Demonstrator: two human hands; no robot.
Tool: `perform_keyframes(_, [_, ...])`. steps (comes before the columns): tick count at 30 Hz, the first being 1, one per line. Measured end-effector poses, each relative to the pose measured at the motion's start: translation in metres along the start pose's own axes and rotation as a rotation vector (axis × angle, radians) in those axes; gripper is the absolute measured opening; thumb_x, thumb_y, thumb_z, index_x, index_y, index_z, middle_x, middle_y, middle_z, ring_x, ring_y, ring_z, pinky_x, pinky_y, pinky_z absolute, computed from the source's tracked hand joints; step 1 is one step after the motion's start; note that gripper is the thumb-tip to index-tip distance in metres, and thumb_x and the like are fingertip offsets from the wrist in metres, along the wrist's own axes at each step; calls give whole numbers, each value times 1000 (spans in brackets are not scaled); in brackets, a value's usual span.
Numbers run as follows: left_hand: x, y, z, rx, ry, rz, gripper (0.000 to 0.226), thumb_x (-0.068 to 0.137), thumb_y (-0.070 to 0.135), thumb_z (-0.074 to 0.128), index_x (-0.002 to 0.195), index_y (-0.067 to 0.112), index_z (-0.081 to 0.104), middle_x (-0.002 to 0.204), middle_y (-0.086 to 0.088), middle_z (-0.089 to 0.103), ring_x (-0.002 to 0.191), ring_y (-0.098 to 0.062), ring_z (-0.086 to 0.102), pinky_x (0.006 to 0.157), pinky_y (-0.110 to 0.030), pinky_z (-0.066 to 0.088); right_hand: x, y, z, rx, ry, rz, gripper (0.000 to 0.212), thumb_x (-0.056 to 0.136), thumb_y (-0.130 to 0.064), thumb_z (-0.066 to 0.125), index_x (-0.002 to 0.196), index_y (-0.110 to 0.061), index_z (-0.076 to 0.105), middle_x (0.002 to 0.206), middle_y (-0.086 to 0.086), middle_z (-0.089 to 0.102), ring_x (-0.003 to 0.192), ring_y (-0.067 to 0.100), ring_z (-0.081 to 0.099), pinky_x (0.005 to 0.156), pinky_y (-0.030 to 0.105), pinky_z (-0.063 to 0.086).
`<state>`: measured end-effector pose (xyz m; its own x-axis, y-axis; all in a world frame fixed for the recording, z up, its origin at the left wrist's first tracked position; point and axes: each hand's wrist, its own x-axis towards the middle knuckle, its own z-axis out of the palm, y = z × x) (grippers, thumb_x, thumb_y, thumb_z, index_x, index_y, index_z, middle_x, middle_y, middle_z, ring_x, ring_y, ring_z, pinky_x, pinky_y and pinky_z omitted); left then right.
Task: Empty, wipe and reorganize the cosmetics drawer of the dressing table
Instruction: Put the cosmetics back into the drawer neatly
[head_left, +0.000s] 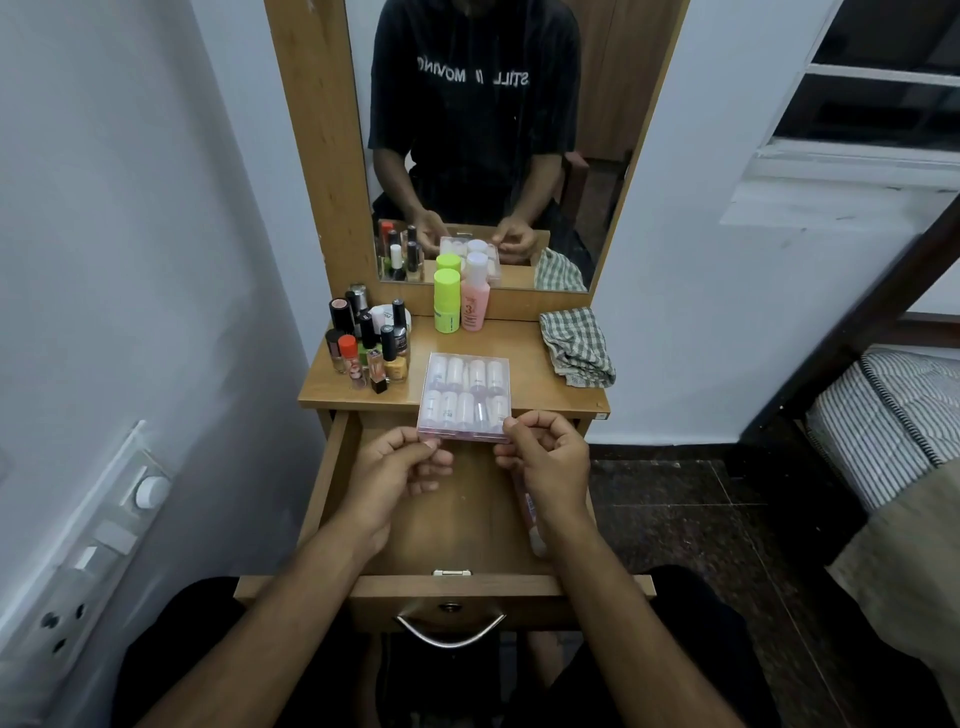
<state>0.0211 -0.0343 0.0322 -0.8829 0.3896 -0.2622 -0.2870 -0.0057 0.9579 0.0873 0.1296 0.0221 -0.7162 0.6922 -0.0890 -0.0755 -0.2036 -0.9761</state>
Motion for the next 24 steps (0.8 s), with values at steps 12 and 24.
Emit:
perform_keyframes(12, [-14, 5, -9, 82, 93, 56, 16, 98, 11, 56, 88, 6, 67, 73, -5, 75, 58, -14, 64, 50, -26, 43, -13, -10, -20, -86, -192, 136, 39, 80, -4, 64, 117, -15, 67, 79, 20, 68, 54, 18, 56, 46, 27, 47])
perform_keyframes(24, [-13, -7, -22, 344, -53, -201, 23, 92, 5, 54, 70, 7, 59, 58, -15, 65, 48, -20, 60, 39, -20, 39, -20, -6, -32, -447, -409, 317, 37, 94, -8, 57, 124, -28, 52, 94, 9, 70, 52, 9, 54, 43, 20, 39])
